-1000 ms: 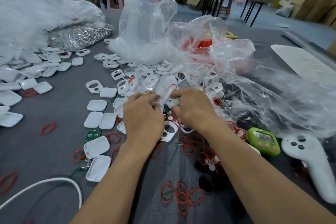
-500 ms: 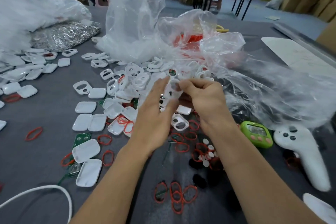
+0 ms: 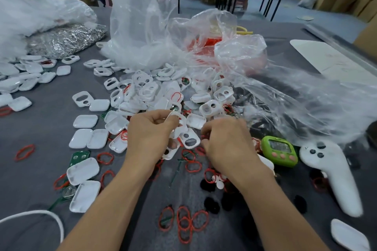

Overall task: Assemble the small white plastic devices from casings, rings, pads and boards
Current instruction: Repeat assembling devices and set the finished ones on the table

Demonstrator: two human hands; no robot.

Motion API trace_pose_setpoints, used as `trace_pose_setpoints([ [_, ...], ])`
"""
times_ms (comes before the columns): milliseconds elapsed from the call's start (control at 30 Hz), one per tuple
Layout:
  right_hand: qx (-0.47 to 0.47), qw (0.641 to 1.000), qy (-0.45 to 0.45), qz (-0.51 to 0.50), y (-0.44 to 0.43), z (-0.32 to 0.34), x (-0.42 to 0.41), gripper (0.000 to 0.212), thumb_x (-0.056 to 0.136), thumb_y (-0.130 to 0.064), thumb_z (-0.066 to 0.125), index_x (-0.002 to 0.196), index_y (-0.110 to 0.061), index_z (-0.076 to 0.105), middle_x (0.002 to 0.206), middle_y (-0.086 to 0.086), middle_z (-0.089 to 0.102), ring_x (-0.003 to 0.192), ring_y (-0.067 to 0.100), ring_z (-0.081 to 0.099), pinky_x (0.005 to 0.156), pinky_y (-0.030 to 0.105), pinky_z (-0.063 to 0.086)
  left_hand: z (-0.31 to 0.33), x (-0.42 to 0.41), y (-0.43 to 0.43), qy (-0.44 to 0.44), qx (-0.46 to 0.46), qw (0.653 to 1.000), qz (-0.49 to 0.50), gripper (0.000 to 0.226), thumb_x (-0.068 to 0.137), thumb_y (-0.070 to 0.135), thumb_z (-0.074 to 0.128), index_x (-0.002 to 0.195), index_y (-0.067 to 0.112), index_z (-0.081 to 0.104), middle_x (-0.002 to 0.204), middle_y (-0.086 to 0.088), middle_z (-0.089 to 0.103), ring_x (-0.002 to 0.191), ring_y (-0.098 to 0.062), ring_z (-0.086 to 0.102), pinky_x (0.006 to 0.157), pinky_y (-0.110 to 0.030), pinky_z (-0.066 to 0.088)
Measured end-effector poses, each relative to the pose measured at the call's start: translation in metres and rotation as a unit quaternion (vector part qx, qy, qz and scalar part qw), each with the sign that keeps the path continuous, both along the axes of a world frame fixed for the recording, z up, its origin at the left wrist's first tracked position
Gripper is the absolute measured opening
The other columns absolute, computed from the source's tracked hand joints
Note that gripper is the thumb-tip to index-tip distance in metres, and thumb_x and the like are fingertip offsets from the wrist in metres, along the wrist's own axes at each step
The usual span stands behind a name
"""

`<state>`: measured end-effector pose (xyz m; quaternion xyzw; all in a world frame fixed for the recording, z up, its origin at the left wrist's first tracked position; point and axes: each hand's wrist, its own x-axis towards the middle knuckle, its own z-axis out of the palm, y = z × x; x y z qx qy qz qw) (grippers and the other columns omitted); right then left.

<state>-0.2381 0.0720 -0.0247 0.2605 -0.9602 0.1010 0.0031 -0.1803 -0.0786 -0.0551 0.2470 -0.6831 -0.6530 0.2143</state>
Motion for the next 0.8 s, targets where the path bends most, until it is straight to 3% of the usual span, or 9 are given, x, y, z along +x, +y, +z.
trace_pose_setpoints([
  [100,-0.057,0.998,-0.018,-0.016,0.003,-0.002,-0.001,0.024,0.084,-0.012,0.065,0.093,-0.028,0.08,0.093,0.003,0.075,0.095,0.027,0.066,0.085,0.033,0.052,0.0,0.0,0.001,0.0,-0.011,1.0,-0.008,0.005,0.082,0.022,0.078,0.08,0.025,0.081,0.076,-0.001,0.078,0.037,-0.02,0.056,0.044,-0.03,0.047],
  [200,-0.213,0.977,-0.006,-0.024,0.006,-0.007,-0.001,0.019,0.086,-0.01,0.066,0.094,-0.02,0.08,0.091,0.005,0.078,0.087,0.022,0.07,0.081,0.034,0.058,0.003,0.0,0.003,0.001,0.01,1.0,-0.028,0.006,0.085,0.017,0.08,0.083,0.022,0.082,0.079,-0.004,0.078,0.044,-0.02,0.062,0.048,-0.029,0.05],
  [267,-0.308,0.951,-0.023,-0.017,0.006,-0.009,0.0,0.018,0.091,-0.014,0.069,0.098,-0.024,0.082,0.093,-0.003,0.08,0.089,0.007,0.067,0.076,0.01,0.05,0.003,-0.001,0.003,0.0,0.016,0.999,-0.038,0.011,0.088,0.012,0.078,0.085,0.021,0.082,0.079,-0.005,0.078,0.045,-0.019,0.063,0.05,-0.03,0.052],
  [333,-0.351,0.936,-0.036,-0.008,0.004,-0.013,0.0,0.019,0.095,-0.016,0.07,0.106,-0.026,0.082,0.098,-0.008,0.08,0.096,-0.002,0.063,0.078,-0.001,0.042,0.003,-0.002,0.004,-0.005,0.018,0.998,-0.052,0.012,0.091,0.01,0.074,0.091,0.02,0.082,0.08,-0.005,0.079,0.049,-0.02,0.066,0.054,-0.031,0.052],
  [433,-0.379,0.925,-0.037,-0.016,0.001,-0.016,0.0,0.022,0.097,-0.021,0.069,0.116,-0.028,0.077,0.087,-0.01,0.078,0.084,0.003,0.067,0.075,0.006,0.046,0.003,-0.001,0.005,-0.013,0.033,0.996,-0.077,0.027,0.091,-0.003,0.067,0.106,0.016,0.078,0.082,-0.009,0.079,0.057,-0.02,0.071,0.053,-0.027,0.052],
  [533,-0.415,0.908,-0.045,-0.025,-0.001,-0.017,0.0,0.004,0.097,-0.026,0.07,0.098,-0.028,0.072,0.063,-0.009,0.071,0.058,0.009,0.067,0.062,0.03,0.052,0.005,-0.001,0.007,-0.01,0.027,0.996,-0.085,0.034,0.089,-0.008,0.062,0.111,0.013,0.076,0.078,-0.01,0.078,0.061,-0.021,0.073,0.053,-0.026,0.054],
  [600,-0.422,0.906,-0.033,-0.028,-0.001,-0.017,0.001,0.006,0.096,-0.029,0.071,0.09,-0.027,0.07,0.063,-0.01,0.07,0.055,0.012,0.065,0.058,0.037,0.051,0.007,0.0,0.008,-0.001,0.031,0.996,-0.081,0.031,0.089,-0.007,0.063,0.111,0.012,0.076,0.074,-0.01,0.077,0.06,-0.021,0.073,0.049,-0.024,0.052],
  [800,-0.428,0.902,-0.006,-0.05,0.002,-0.015,0.0,0.009,0.088,-0.028,0.079,0.083,-0.033,0.073,0.062,-0.018,0.067,0.054,0.006,0.062,0.052,0.019,0.046,0.012,0.002,0.008,0.021,0.044,0.995,-0.083,0.016,0.089,0.004,0.074,0.103,0.01,0.079,0.075,-0.013,0.077,0.052,-0.019,0.07,0.045,-0.02,0.048],
])
